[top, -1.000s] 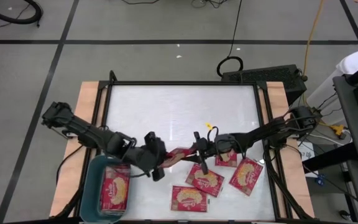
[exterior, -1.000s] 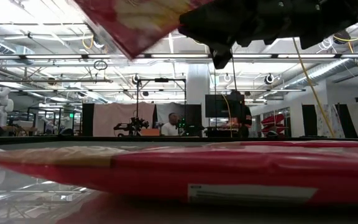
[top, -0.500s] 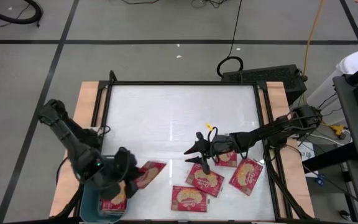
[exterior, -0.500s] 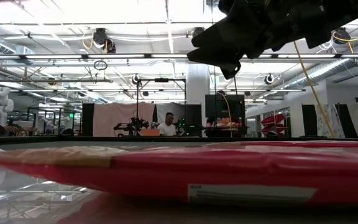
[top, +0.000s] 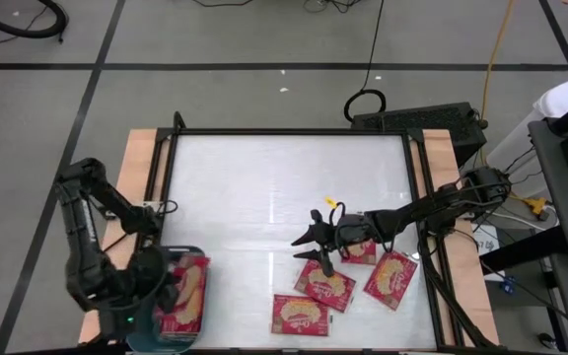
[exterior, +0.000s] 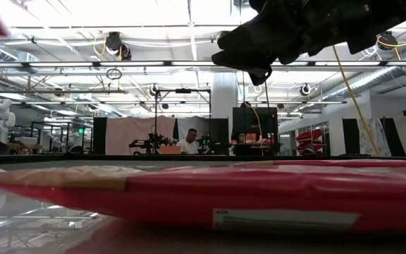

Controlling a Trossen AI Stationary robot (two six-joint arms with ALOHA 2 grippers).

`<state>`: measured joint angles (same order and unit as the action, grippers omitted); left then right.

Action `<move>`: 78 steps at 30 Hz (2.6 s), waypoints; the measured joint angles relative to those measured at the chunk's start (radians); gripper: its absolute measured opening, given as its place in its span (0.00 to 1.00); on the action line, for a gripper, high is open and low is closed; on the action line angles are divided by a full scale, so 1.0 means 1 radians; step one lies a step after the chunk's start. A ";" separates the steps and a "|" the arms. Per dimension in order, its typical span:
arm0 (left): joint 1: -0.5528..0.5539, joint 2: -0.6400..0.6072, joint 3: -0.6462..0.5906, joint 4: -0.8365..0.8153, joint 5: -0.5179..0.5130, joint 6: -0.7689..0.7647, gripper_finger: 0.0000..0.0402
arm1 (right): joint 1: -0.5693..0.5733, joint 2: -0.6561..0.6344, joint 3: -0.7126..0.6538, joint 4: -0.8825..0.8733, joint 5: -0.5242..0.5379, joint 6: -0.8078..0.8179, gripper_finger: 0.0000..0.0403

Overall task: Sort popcorn bags into baskets
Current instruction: Put the red popcorn bag into the blue bin

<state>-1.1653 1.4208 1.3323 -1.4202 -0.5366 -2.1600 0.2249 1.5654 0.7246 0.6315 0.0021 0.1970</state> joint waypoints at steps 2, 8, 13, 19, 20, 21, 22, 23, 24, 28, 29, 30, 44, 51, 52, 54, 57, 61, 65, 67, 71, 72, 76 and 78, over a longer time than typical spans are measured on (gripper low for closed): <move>-0.043 0.004 -0.001 -0.051 0.009 -0.104 0.10 | 0.000 0.000 0.000 0.000 0.000 0.000 0.36; -0.074 0.023 -0.031 -0.013 0.024 -0.131 0.08 | 0.000 0.000 0.000 0.000 0.004 0.003 0.36; -0.066 0.046 -0.055 0.016 0.068 -0.131 0.06 | 0.002 0.000 0.000 0.000 0.029 0.030 0.36; -0.065 0.052 -0.090 0.024 0.073 -0.140 0.11 | 0.014 0.000 0.000 0.000 0.031 0.087 0.36; -0.065 0.052 -0.095 0.024 0.073 -0.140 0.11 | 0.019 0.000 0.000 0.002 0.038 0.100 0.36; -0.065 0.052 -0.098 0.024 0.074 -0.140 0.11 | 0.025 0.000 0.000 0.007 0.050 0.110 0.36; -0.065 0.052 -0.101 0.027 0.074 -0.140 0.11 | 0.032 0.000 0.000 0.010 0.058 0.115 0.36; -0.065 0.052 -0.101 0.031 0.074 -0.140 0.11 | 0.041 0.000 0.000 0.014 0.067 0.120 0.36; -0.065 0.052 -0.102 0.035 0.074 -0.140 0.11 | 0.050 0.000 0.000 0.019 0.074 0.125 0.36; -0.066 0.052 -0.102 0.036 0.074 -0.138 0.11 | 0.091 0.000 0.000 0.051 0.076 0.145 0.36; -0.066 0.052 -0.102 0.036 0.075 -0.134 0.11 | 0.101 0.000 0.000 0.057 0.076 0.156 0.36; -0.066 0.052 -0.102 0.036 0.075 -0.128 0.11 | 0.111 0.000 0.000 0.059 0.076 0.166 0.36; -0.068 0.052 -0.102 0.023 0.095 -0.049 0.13 | 0.212 0.000 0.000 0.060 0.184 0.223 0.36; -0.044 0.052 -0.102 -0.028 0.084 -0.037 0.32 | 0.222 0.000 0.000 0.060 0.188 0.233 0.36; -0.039 0.052 -0.102 -0.041 0.083 -0.033 0.35 | 0.222 0.000 0.000 0.060 0.188 0.233 0.36; -0.029 0.052 -0.102 -0.070 0.081 -0.021 0.39 | 0.222 0.000 0.000 0.060 0.188 0.233 0.36; -0.011 0.052 -0.102 -0.126 0.078 -0.005 0.42 | 0.222 0.000 0.000 0.039 0.187 0.243 0.36; 0.013 0.050 -0.102 -0.150 -0.062 0.059 0.43 | 0.235 0.000 0.000 -0.049 0.212 0.281 0.36; 0.033 0.046 -0.098 -0.136 -0.327 0.178 0.43 | 0.263 0.001 -0.001 -0.182 0.264 0.368 0.36; 0.050 0.046 -0.098 -0.130 -0.434 0.241 0.43 | 0.287 0.001 -0.001 -0.221 0.285 0.404 0.36; 0.101 0.046 -0.098 -0.114 -0.581 0.344 0.43 | 0.369 0.001 -0.001 -0.229 0.264 0.394 0.36; 0.116 0.046 -0.098 -0.108 -0.596 0.365 0.43 | 0.393 0.001 -0.001 -0.234 0.271 0.395 0.37; 0.176 0.046 -0.102 -0.030 -0.609 0.474 0.43 | 0.488 0.001 -0.001 -0.255 0.313 0.391 0.40; 0.203 0.046 -0.112 0.032 -0.609 0.544 0.43 | 0.536 0.001 0.000 -0.276 0.322 0.374 0.41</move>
<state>-0.9620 1.4670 1.2200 -1.3877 -1.1455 -1.6155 0.7606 1.5665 0.7242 0.3551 0.3241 0.5712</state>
